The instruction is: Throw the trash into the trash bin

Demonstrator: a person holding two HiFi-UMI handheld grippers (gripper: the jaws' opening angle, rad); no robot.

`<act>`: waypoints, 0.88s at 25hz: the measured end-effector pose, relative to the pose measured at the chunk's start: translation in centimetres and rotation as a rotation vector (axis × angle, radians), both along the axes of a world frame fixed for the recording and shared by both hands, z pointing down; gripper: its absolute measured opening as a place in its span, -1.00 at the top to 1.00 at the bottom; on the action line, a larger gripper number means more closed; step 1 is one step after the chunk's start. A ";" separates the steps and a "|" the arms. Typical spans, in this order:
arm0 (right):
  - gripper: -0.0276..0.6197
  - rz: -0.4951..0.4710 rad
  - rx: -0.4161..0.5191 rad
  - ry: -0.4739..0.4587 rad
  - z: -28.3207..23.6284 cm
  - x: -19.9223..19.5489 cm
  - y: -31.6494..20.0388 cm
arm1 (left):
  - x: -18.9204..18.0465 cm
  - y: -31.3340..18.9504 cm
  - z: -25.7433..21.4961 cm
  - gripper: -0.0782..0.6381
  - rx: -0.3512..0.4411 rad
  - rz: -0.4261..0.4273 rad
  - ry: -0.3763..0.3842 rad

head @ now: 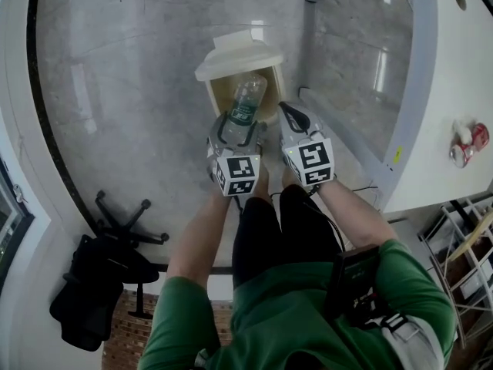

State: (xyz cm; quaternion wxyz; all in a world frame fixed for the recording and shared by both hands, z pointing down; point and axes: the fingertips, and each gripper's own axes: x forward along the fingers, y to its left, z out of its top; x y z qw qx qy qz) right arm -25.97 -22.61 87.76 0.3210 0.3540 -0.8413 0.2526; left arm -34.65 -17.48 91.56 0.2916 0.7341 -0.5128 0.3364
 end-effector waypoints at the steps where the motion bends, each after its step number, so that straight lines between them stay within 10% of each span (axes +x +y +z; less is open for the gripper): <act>1: 0.91 0.001 -0.007 0.007 0.7 0.0 0.1 | 0.0 0.0 0.8 -0.15 -0.012 0.010 -0.005; 22: 0.91 0.029 -0.054 0.055 5.8 0.6 0.0 | 0.3 -2.9 9.4 -0.16 -0.230 0.135 -0.192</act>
